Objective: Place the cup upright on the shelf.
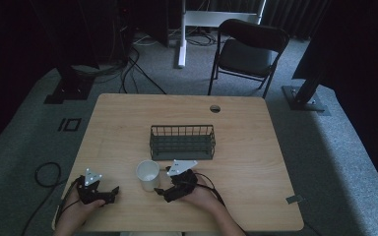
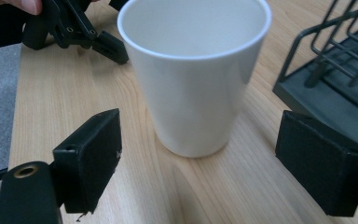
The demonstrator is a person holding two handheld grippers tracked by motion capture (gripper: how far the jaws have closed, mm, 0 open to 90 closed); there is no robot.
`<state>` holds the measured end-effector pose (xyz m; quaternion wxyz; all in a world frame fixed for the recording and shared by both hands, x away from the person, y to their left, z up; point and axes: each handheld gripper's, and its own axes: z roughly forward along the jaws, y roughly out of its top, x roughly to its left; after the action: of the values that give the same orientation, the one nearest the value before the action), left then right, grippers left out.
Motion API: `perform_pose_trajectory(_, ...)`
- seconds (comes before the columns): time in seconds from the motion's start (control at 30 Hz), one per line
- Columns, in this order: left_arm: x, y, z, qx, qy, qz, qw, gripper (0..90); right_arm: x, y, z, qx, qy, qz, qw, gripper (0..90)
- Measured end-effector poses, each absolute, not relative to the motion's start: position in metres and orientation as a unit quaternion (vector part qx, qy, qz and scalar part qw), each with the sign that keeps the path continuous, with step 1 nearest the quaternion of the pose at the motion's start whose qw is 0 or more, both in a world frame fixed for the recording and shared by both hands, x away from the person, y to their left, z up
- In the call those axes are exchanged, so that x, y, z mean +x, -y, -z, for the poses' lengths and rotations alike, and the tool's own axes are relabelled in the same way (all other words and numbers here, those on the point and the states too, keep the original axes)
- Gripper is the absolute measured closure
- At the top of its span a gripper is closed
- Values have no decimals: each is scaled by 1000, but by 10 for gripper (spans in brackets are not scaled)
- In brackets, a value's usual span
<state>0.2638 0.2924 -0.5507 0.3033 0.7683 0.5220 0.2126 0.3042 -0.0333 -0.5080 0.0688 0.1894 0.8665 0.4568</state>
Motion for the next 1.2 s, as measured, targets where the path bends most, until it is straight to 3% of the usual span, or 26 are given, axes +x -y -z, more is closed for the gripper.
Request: perform_pose_trajectory(1.2, 264, -292, 551, 769, -522, -212, 303, 12, 317, -11, 505, 186, -861, -465, 88, 139)
